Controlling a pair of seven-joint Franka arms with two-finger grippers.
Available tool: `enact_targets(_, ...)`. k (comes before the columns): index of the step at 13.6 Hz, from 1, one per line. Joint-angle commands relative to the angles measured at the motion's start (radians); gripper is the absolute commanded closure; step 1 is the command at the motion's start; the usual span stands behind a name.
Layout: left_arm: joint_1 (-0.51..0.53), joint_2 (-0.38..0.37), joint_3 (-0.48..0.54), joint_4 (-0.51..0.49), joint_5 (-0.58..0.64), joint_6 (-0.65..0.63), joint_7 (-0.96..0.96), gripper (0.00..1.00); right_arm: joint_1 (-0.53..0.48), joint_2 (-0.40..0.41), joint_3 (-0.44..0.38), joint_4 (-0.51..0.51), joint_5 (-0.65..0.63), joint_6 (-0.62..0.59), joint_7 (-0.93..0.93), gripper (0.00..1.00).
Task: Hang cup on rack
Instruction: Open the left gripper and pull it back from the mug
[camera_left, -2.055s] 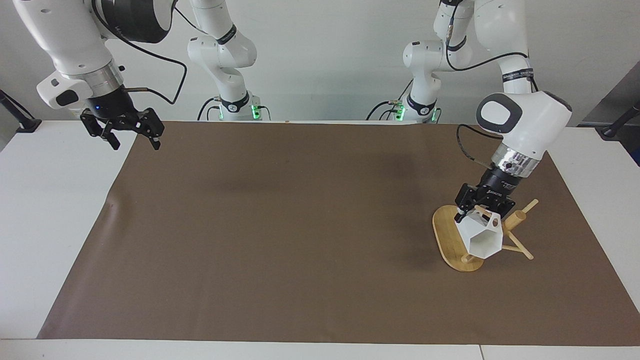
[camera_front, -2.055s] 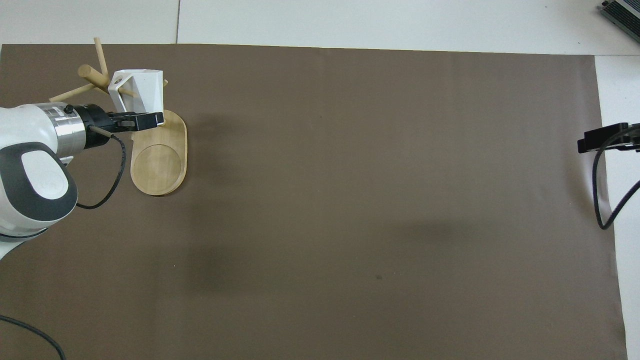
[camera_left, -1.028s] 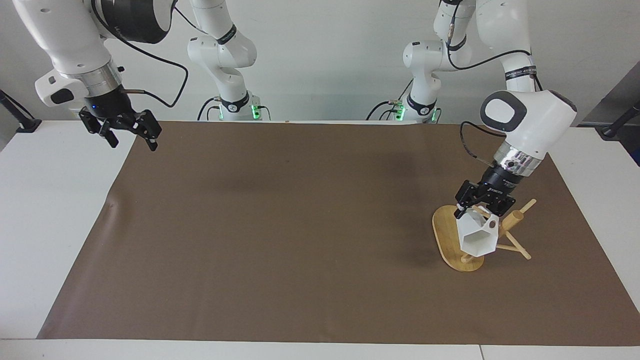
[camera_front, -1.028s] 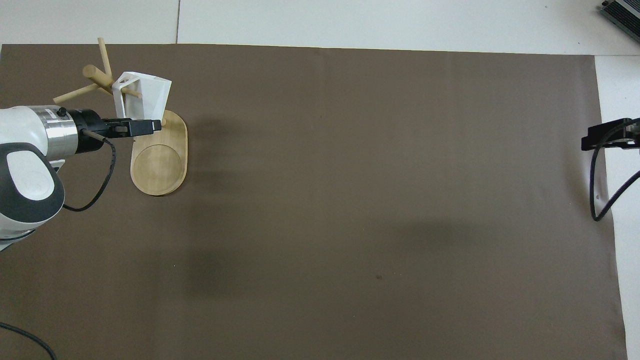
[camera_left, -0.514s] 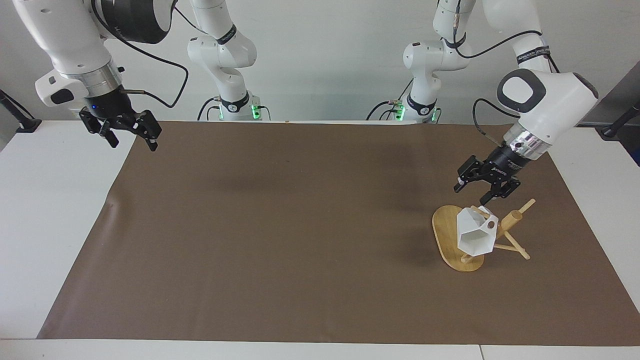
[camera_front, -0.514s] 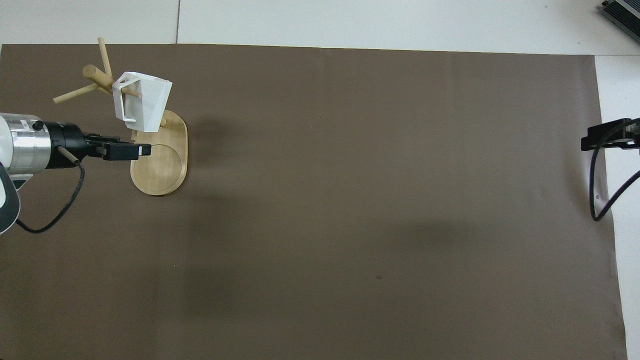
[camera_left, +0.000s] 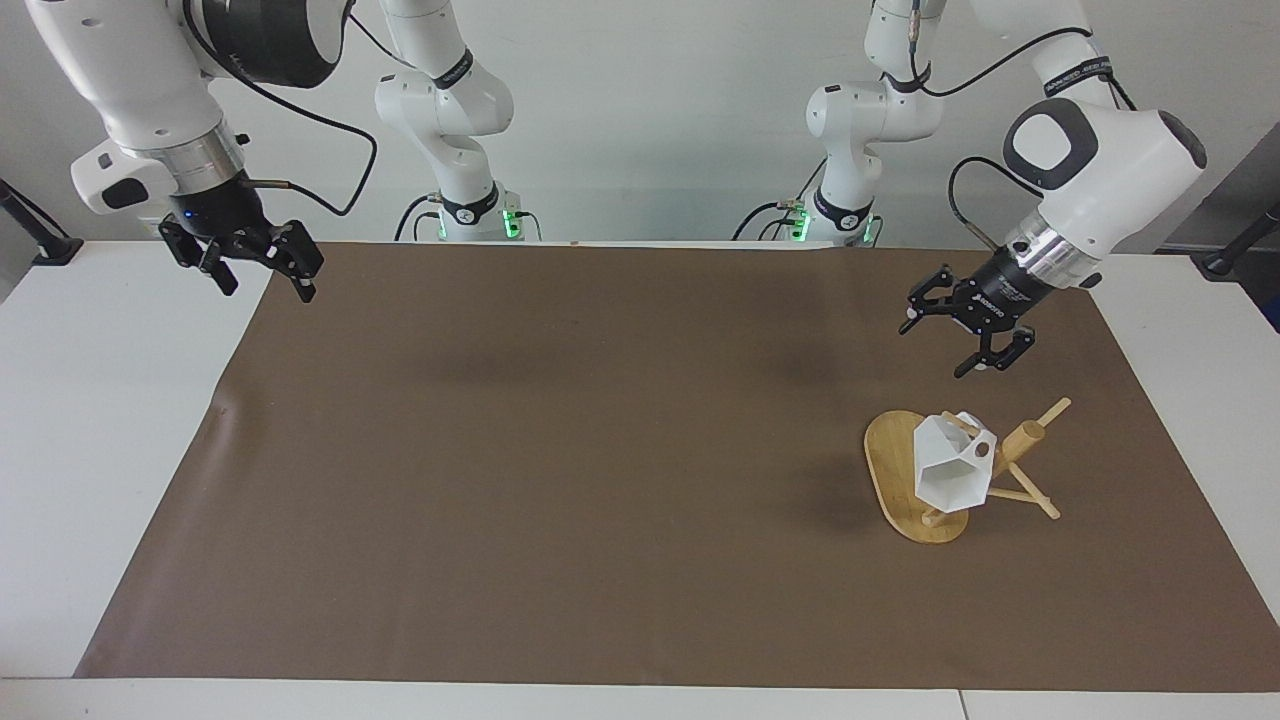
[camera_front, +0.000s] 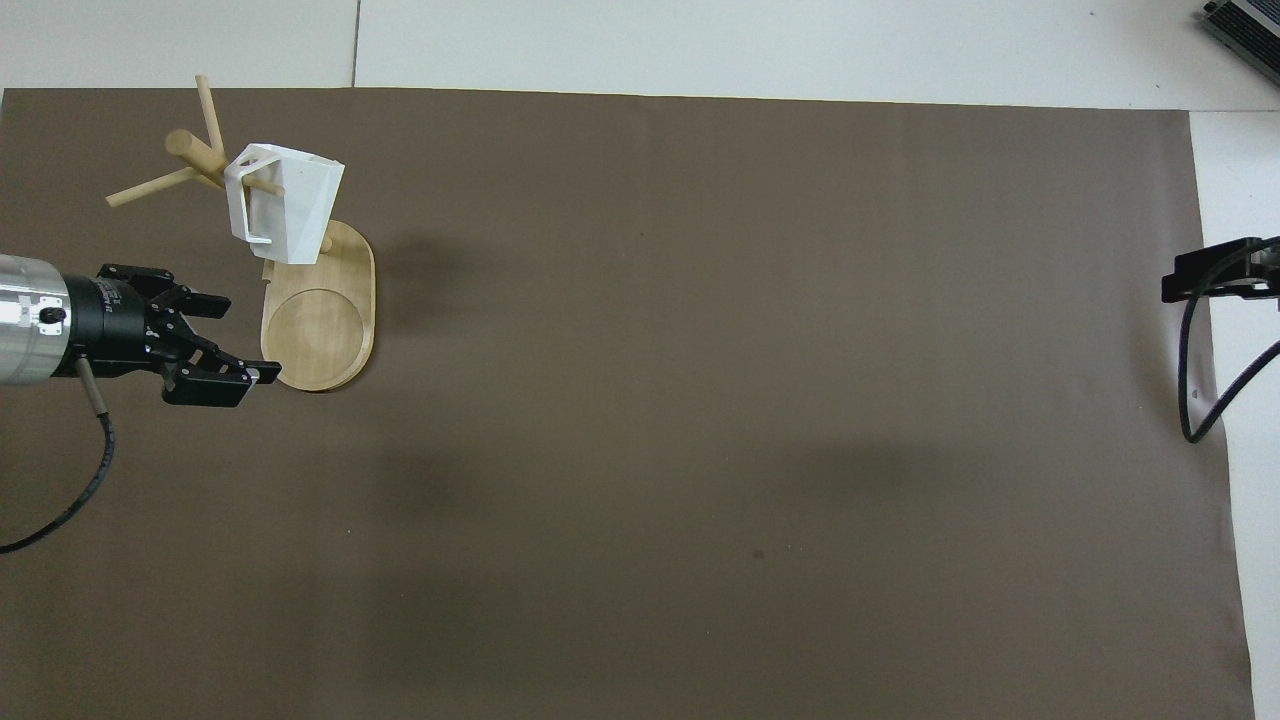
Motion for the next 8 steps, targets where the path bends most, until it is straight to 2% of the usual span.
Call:
enact_targets(1,-0.001,-0.052,-0.002,-0.021,0.046,-0.063,0.19,0.02,-0.002,-0.025,0.003,-0.029,-0.002,0.001,0.012,0.0)
enact_targets(8,0.005,-0.067,-0.004,0.01,0.166,-0.18,0.703,0.0,-0.002,-0.025,0.003,-0.029,-0.002,0.003,0.015,0.0)
